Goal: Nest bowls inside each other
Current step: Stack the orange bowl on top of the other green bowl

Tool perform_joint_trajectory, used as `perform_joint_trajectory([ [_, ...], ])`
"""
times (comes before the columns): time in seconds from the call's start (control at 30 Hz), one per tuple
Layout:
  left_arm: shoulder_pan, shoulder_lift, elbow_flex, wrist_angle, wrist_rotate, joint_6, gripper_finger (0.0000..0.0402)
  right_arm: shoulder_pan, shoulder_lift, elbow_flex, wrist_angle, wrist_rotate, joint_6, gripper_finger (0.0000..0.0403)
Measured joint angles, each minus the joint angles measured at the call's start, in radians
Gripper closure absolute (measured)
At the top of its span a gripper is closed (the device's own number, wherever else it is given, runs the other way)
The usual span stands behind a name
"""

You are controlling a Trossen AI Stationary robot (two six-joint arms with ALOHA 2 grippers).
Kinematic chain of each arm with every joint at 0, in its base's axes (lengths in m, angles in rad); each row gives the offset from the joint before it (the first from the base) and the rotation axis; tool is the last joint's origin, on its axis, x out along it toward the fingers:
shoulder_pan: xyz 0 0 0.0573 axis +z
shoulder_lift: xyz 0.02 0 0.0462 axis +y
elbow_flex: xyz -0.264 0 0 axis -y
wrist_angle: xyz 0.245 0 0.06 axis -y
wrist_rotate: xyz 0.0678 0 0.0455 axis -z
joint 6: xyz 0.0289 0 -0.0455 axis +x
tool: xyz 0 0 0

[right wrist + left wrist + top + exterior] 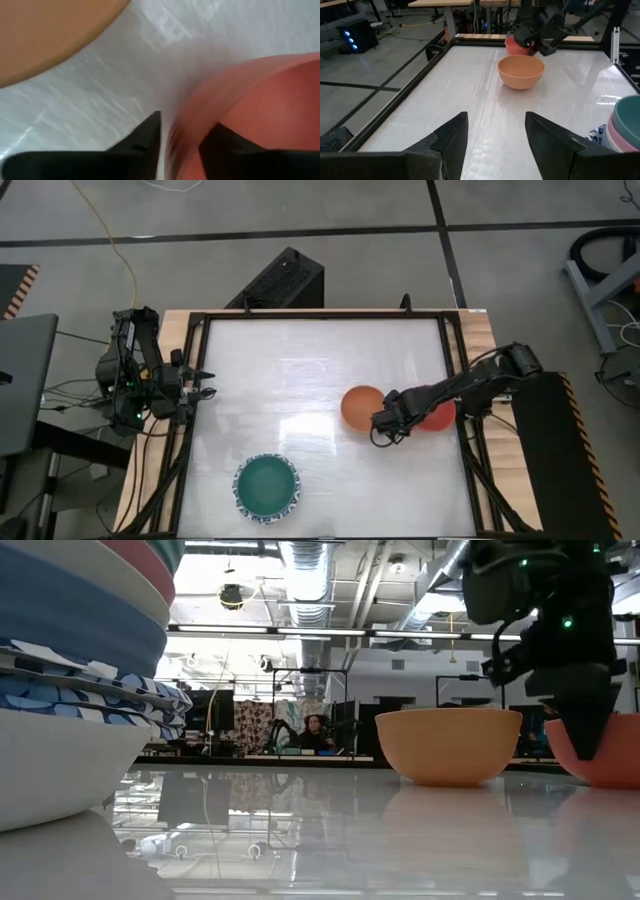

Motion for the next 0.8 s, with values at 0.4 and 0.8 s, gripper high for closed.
perform_joint_trajectory([
  [0.4, 0.000, 0.000, 0.000, 0.000, -0.003, 0.000, 0.0214, -0.020, -0.052, 0.022, -0.036, 0.077, -0.025, 0.0396],
  [0.8, 0.000, 0.000, 0.000, 0.000, -0.003, 0.000, 0.0214, -0.241, -0.081, 0.219, -0.030, 0.198, -0.387, 0.0396],
])
